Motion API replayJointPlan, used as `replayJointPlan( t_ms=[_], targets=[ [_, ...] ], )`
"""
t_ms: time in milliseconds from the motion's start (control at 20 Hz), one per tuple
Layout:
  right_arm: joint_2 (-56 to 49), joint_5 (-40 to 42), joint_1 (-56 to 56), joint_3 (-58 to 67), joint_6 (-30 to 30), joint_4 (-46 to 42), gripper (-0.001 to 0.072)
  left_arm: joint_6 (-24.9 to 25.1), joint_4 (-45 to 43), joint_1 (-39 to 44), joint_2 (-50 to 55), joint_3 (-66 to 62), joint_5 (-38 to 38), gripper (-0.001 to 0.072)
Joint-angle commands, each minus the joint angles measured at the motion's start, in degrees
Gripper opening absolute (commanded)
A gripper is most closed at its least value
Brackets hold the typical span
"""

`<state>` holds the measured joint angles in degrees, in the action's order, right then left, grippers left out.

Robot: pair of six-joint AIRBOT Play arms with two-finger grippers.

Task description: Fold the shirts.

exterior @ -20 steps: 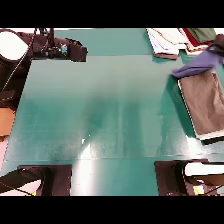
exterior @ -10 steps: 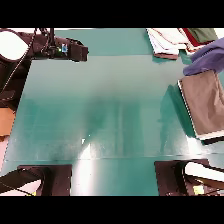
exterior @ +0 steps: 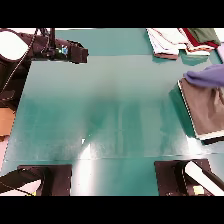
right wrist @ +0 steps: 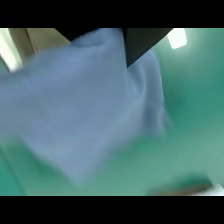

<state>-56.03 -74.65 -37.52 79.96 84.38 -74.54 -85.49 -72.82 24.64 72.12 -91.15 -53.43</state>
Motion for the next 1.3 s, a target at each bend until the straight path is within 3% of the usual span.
replayJointPlan(
  t_ms=[0,150,200,300,350,450,600,750,850,1050,1150,1200,1250],
  targets=[
    [9.42,-5.01,-5.27,-17.05,0.26,-3.98,0.0015,0.11,-0.02,-0.02,0.02,0.02,-0.61,0.0022],
    [16.85,-4.61,-8.57,-32.11,0.22,-5.25,0.0018,0.5,-0.02,-0.02,0.02,0.02,-0.63,0.0022],
    [18.84,-3.67,-9.81,-36.13,0.22,-5.25,0.0066,0.48,-0.02,-0.04,0.02,0.02,-0.63,0.0023],
    [21.24,-0.85,-12.74,-40.81,0.2,-5.29,0.053,0.48,-0.02,-0.02,0.02,0.02,-0.66,0.0022],
    [21.73,0.17,-14.14,-41.38,0.2,-6.19,0.0642,0.5,-0.02,-0.02,0.02,0.02,-0.63,0.0022],
    [21.53,0.68,-15.87,-38.18,0.2,-7.67,0.0642,0.5,-0.02,-0.02,0.02,0.02,-0.63,0.0023],
    [19.67,0.63,-14.86,-27.12,0.22,-6.16,0.0637,0.48,-0.02,-0.04,0.02,0.02,-0.63,0.0023],
    [16.81,-0.17,-8.83,-16.9,0.22,3.23,0.0635,0.46,-0.04,-0.04,0.02,0.02,0.48,0.0023],
    [14.67,-0.13,-1.36,-12.94,0.22,9.16,0.0633,0.46,-0.46,-0.04,0.02,0.02,0.48,0.0023],
    [9.03,-0.07,17.94,-7.69,0.2,8.72,0.0597,0.46,-0.37,-0.04,0.02,0.02,0.48,0.0023],
    [5.46,-0.28,27.04,-5.35,0.15,8.33,0.0378,0.46,-0.37,-0.04,0.02,0.02,0.48,0.0023],
    [3.82,-0.28,30.62,-4.31,-0.04,8.35,0.0221,0.46,-0.35,-0.04,0.02,0.02,0.48,0.0023],
    [2.32,-0.28,33.73,-3.3,-0.5,8.33,0.0009,0.46,-0.31,-0.04,0.02,0.02,0.48,0.0023]
  ],
)
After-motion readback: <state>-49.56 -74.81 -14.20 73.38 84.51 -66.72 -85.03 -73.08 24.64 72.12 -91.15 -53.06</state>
